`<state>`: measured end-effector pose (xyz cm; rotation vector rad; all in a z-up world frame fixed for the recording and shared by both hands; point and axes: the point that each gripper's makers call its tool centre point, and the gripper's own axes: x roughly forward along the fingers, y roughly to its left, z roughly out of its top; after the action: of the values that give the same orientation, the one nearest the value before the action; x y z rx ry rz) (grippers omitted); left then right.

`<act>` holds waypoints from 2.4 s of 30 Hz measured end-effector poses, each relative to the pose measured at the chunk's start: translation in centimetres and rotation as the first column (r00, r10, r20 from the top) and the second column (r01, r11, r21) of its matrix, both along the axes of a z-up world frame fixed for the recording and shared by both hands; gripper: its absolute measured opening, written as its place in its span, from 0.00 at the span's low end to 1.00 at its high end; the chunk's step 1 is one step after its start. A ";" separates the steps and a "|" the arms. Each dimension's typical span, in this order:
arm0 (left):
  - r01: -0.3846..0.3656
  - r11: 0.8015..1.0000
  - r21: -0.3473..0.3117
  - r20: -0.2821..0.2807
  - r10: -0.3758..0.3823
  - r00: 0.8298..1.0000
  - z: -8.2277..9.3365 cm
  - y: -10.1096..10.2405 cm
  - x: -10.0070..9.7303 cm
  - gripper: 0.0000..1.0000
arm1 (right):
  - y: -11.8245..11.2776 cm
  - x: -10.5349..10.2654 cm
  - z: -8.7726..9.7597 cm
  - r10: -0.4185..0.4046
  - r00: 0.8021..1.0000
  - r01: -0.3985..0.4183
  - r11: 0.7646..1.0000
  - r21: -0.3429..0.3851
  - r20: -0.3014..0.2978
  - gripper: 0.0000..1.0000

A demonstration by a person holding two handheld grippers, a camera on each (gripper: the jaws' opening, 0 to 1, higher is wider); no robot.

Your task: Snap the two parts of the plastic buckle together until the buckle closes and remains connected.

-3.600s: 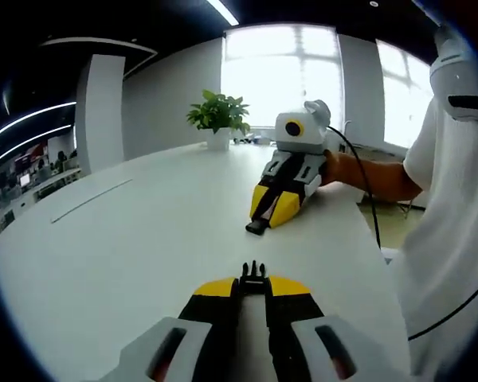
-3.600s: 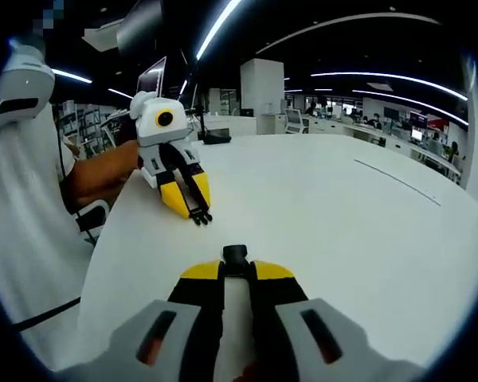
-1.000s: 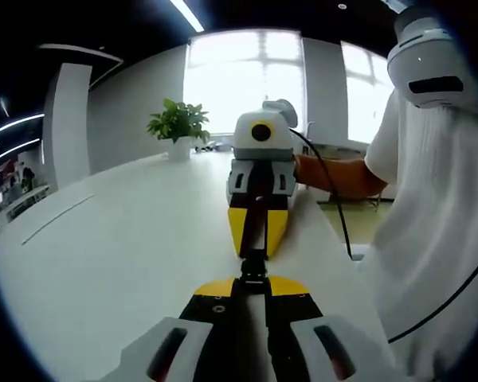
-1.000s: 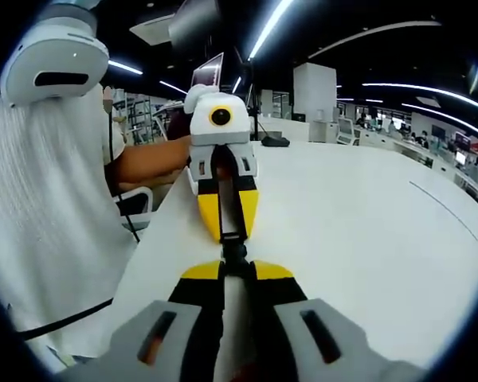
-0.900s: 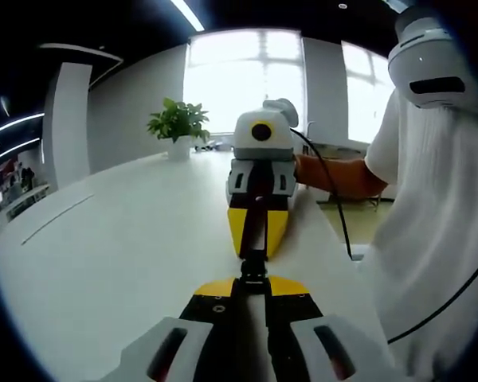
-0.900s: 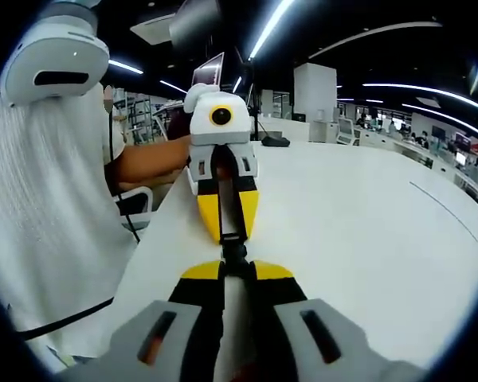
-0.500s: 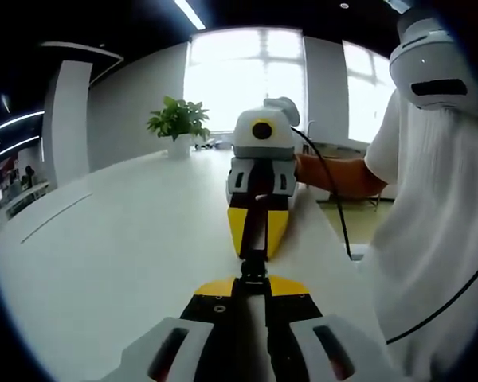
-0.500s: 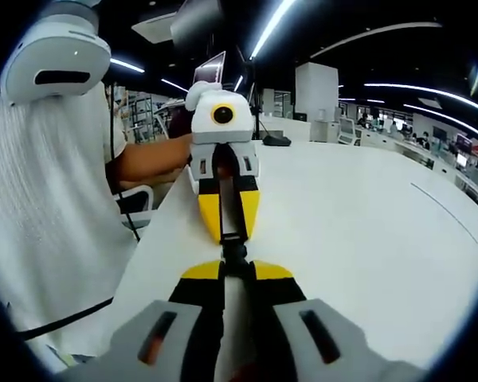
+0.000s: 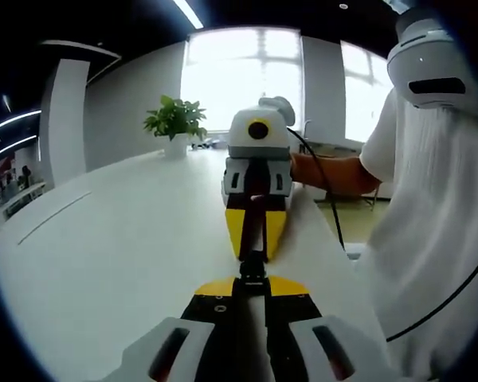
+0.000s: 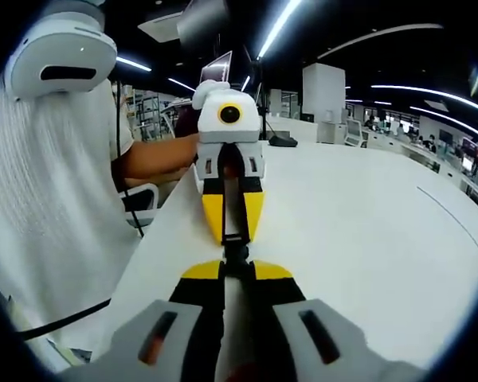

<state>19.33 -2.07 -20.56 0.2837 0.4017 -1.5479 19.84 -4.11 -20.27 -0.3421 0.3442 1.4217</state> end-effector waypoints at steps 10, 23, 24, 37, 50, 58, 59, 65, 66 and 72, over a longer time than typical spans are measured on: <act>0.023 1.000 -0.009 -0.004 -0.023 1.000 0.0 -0.1 0.0 0.09 | 0.3 0.0 0.1 0.038 0.999 -0.038 0.999 0.007 -0.018 0.11; 0.069 0.998 -0.010 -0.003 -0.069 0.998 0.0 -0.7 -0.1 0.08 | 1.3 -0.2 0.1 0.074 0.997 -0.073 0.997 0.006 -0.031 0.10; 0.069 0.998 -0.009 -0.005 -0.069 0.998 -0.1 -0.7 0.0 0.09 | 1.3 -0.4 0.2 0.071 0.997 -0.071 0.997 0.007 -0.027 0.10; 0.035 0.999 -0.004 0.013 -0.035 0.999 -0.1 -0.6 0.7 0.11 | 1.9 -0.9 0.3 0.062 0.998 -0.062 0.998 0.011 -0.016 0.11; 0.016 1.000 -0.023 0.018 -0.016 1.000 0.1 -0.1 0.5 0.11 | 1.6 -0.7 0.4 0.026 1.000 -0.026 1.000 0.003 0.005 0.12; 0.001 1.000 -0.016 0.017 0.000 1.000 0.1 0.1 0.4 0.11 | 1.1 -0.2 0.3 -0.004 1.000 0.004 1.000 -0.018 0.016 0.12; 0.000 1.000 -0.016 0.018 0.000 1.000 0.1 0.1 0.4 0.11 | 1.1 -0.1 0.3 -0.004 1.000 0.004 1.000 -0.018 0.016 0.12; -0.006 1.000 -0.018 0.026 0.006 1.000 0.1 0.2 0.2 0.11 | 0.9 0.1 0.3 -0.003 1.000 0.004 1.000 -0.015 0.017 0.12; -0.007 1.000 -0.020 0.027 0.007 1.000 0.1 0.2 0.2 0.11 | 0.8 0.1 0.3 -0.004 1.000 0.004 1.000 -0.014 0.016 0.12; -0.009 1.000 -0.021 0.029 0.009 1.000 0.0 0.3 0.2 0.12 | 0.8 0.1 0.2 -0.005 1.000 0.005 1.000 -0.010 0.014 0.12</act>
<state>19.54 -1.81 -20.52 0.2876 0.3632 -1.5367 19.93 -3.27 -20.03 -0.3591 0.3406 1.4124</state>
